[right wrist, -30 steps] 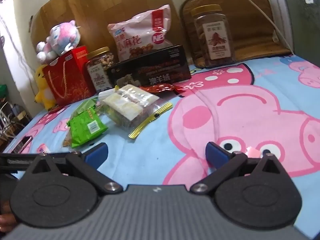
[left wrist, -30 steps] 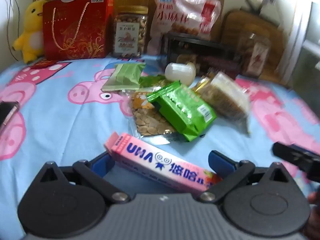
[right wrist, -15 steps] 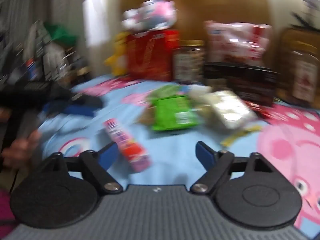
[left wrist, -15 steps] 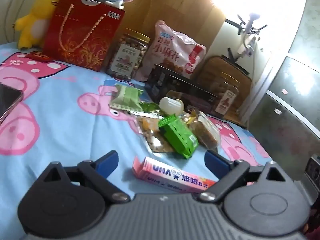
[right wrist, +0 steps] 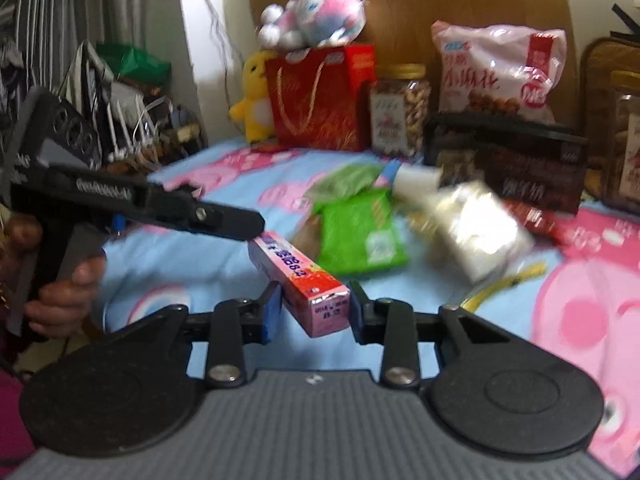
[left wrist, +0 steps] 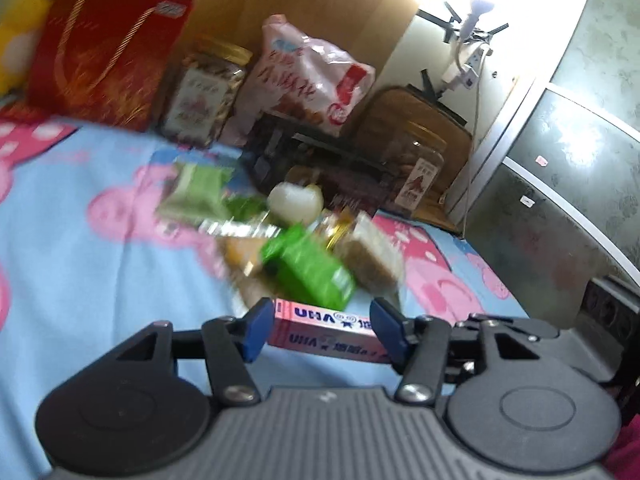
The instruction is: Organize snacks
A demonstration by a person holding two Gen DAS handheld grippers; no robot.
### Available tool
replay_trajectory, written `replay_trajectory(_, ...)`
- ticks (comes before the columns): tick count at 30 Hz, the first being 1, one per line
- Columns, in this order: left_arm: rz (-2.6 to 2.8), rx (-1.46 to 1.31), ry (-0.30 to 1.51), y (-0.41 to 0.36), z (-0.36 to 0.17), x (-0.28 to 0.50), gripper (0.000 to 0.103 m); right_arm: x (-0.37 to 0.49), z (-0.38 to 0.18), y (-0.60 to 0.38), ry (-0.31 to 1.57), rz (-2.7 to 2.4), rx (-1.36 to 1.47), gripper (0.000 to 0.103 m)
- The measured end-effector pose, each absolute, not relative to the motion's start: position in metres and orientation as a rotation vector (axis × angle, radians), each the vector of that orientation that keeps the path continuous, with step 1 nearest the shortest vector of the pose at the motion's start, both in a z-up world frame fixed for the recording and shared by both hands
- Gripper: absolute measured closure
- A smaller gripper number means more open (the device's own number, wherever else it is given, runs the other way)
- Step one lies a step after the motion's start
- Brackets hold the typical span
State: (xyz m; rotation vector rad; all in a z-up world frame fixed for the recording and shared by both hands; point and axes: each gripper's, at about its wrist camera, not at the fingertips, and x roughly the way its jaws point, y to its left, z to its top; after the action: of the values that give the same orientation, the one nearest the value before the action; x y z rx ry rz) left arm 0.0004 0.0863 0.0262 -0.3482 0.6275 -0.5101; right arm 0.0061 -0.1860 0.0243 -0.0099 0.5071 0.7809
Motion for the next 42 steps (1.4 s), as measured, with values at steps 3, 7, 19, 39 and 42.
replay_trajectory(3,-0.547,-0.342,0.613,0.072,0.047,0.037,0.050,0.035,0.051,-0.201,0.456,0.760,-0.019,0.067)
replay_trajectory(7,-0.565,-0.298,0.571,0.044,0.082,0.108,0.050,0.096,0.081,-0.219,0.409,0.712,-0.028,0.067)
replay_trajectory(19,-0.449,-0.256,0.662,-0.004,0.069,0.271,0.049,0.232,0.049,-0.233,0.498,0.593,-0.036,0.062)
replay_trajectory(39,-0.543,-0.196,0.785,-0.037,0.041,0.177,0.041,0.186,-0.007,-0.271,0.744,0.519,0.309,0.058)
replay_trajectory(42,-0.557,-0.237,0.823,-0.035,0.029,0.169,0.048,0.157,0.000,-0.269,0.740,0.553,0.287,0.066)
